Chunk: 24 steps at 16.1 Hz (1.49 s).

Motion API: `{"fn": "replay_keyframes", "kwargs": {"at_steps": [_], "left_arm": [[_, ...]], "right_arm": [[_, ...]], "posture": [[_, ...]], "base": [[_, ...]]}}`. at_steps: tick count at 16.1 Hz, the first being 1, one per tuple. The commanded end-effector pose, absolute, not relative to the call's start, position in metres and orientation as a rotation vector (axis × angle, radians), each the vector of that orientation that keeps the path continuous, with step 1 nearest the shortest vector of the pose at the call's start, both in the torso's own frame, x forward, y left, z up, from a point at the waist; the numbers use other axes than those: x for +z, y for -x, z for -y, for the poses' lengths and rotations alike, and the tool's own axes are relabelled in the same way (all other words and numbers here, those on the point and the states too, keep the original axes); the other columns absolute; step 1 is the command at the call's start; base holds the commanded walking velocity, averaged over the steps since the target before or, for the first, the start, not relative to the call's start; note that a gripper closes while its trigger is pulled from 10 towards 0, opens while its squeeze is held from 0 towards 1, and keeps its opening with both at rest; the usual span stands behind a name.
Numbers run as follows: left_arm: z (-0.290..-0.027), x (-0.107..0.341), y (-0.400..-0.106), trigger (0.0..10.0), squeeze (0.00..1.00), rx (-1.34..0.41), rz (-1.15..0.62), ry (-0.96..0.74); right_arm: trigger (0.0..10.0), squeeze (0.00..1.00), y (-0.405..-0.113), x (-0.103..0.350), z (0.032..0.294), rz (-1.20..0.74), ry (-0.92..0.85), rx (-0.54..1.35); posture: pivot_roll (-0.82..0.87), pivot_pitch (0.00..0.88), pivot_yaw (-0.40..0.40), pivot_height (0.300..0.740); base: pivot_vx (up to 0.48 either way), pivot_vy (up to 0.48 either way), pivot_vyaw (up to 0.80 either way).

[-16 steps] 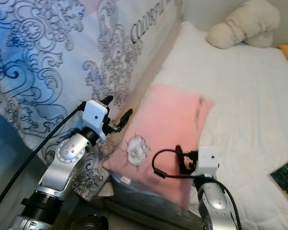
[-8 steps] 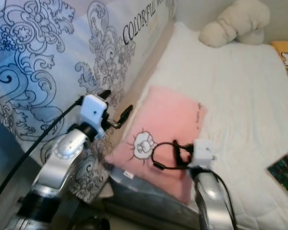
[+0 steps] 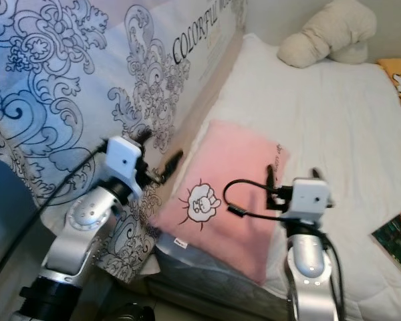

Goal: Clean up the room

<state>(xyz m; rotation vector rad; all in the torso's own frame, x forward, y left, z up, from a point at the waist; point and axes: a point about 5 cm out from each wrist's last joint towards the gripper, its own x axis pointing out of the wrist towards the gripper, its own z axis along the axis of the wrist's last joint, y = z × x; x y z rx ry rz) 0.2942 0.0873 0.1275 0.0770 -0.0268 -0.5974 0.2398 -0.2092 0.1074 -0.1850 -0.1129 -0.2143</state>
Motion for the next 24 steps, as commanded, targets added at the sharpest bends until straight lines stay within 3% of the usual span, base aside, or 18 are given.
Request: {"fn": "replay_keyframes", "kwargs": {"at_steps": [1, 3, 4, 5, 7, 9, 11, 13, 15, 16, 21, 24], "left_arm": [[-0.074, 0.107, -0.298, 10.0, 0.0, -0.691, -0.104, -0.062], [-0.061, 0.094, -0.316, 10.0, 0.0, -0.704, -0.21, -0.049], [-0.058, 0.093, -0.323, 10.0, 1.0, -0.693, -0.225, -0.045], [-0.05, 0.095, -0.343, 10.0, 1.0, -0.646, -0.283, -0.019], [-0.046, 0.1, -0.351, 10.0, 1.0, -0.631, -0.296, -0.01], [-0.042, 0.104, -0.36, 10.0, 1.0, -0.61, -0.325, -0.034], [-0.039, 0.104, -0.361, 10.0, 1.0, -0.61, -0.341, -0.033], [-0.033, 0.101, -0.36, 10.0, 1.0, -0.652, -0.391, -0.004], [-0.034, 0.095, -0.358, 10.0, 1.0, -0.65, -0.424, -0.027], [-0.036, 0.089, -0.355, 10.0, 0.0, -0.646, -0.454, -0.042], [-0.054, 0.07, -0.35, 10.0, 0.0, -0.538, -0.569, 0.018], [-0.046, 0.058, -0.34, 10.0, 0.0, -0.586, -0.618, -0.021]], "right_arm": [[10.0, 0.0, -0.236, 0.107, 0.215, 0.105, 0.224, -0.263], [10.0, 0.0, -0.229, 0.094, 0.21, 0.039, 0.209, -0.261], [10.0, 0.0, -0.226, 0.091, 0.206, 0.028, 0.203, -0.244], [10.0, 0.0, -0.216, 0.083, 0.188, -0.01, 0.142, -0.141], [10.0, 0.0, -0.205, 0.084, 0.178, -0.005, 0.121, -0.06], [10.0, 0.0, -0.176, 0.076, 0.184, -0.05, 0.127, -0.027], [10.0, 0.0, -0.166, 0.068, 0.189, -0.106, 0.097, -0.033], [10.0, 0.0, -0.147, 0.05, 0.189, -0.269, -0.128, 0.029], [10.0, 0.0, -0.142, 0.048, 0.182, -0.301, -0.127, 0.106], [10.0, 0.0, -0.142, 0.048, 0.181, -0.303, -0.141, 0.104], [10.0, 0.0, -0.145, 0.052, 0.173, -0.32, -0.179, 0.211], [10.0, 0.0, -0.143, 0.051, 0.174, -0.339, -0.163, 0.233]], "posture": [[0.07, 0.0, -0.021, 0.74], [0.04, 0.0, -0.018, 0.74], [0.03, 0.0, -0.014, 0.74], [0.0, 0.0, -0.014, 0.74], [-0.03, 0.0, -0.006, 0.74], [-0.07, 0.0, 0.006, 0.74], [-0.08, 0.0, 0.01, 0.74], [-0.1, 0.0, 0.02, 0.74], [-0.1, 0.0, 0.019, 0.74], [-0.1, 0.0, 0.017, 0.74], [-0.09, 0.0, 0.005, 0.74], [-0.1, 0.0, 0.002, 0.74]], "base": [[0.0, 0.0, 0.0], [0.0, 0.0, 0.0], [0.0, 0.0, 0.0], [0.0, 0.0, 0.0], [0.0, 0.0, 0.0], [0.0, 0.0, 0.0], [0.0, 0.0, 0.0], [0.0, 0.0, 0.0], [0.0, 0.0, 0.0], [0.0, 0.0, 0.0], [0.0, 0.0, 0.0], [0.0, 0.0, 0.0]]}}
